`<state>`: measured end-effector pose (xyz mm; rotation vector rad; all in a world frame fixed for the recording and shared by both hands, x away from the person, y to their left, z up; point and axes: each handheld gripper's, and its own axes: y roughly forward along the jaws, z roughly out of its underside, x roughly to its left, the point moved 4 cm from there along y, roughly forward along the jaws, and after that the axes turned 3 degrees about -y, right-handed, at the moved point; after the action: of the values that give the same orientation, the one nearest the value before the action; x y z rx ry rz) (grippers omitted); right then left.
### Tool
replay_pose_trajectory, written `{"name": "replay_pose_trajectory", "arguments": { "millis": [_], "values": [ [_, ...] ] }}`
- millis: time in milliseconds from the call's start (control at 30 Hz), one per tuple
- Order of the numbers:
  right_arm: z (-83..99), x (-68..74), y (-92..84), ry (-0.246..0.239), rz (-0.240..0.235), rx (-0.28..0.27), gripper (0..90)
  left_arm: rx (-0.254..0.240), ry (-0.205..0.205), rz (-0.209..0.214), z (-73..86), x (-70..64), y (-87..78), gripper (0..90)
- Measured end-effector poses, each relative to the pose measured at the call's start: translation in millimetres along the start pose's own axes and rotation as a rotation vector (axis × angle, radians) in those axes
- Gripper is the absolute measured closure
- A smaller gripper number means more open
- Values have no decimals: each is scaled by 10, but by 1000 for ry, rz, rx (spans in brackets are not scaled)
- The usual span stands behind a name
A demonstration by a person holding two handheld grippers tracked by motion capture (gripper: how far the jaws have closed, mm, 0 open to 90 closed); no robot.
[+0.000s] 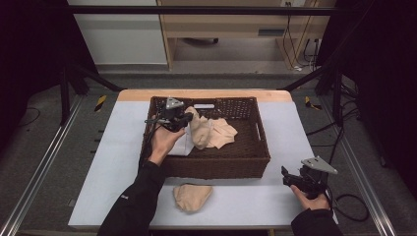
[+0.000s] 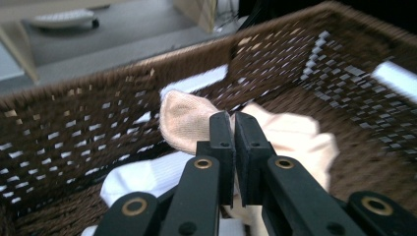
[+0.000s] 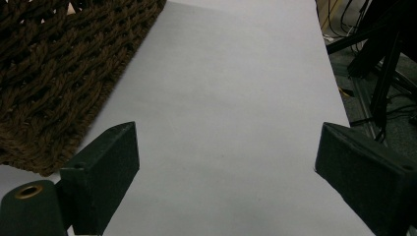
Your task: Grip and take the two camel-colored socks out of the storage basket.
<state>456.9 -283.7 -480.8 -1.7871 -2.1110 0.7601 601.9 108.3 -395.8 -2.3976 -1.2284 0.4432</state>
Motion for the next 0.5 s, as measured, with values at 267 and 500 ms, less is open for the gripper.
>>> {"name": "replay_pose_trajectory", "arguments": {
  "millis": [267,500],
  "values": [
    [0,-15,-5,6,4,-2,97,-110,23,20,-159,-127,-454,866],
    [-1,-18,-11,7,8,-4,97,-187,0,66,-208,-126,-819,866]
  ]
}}
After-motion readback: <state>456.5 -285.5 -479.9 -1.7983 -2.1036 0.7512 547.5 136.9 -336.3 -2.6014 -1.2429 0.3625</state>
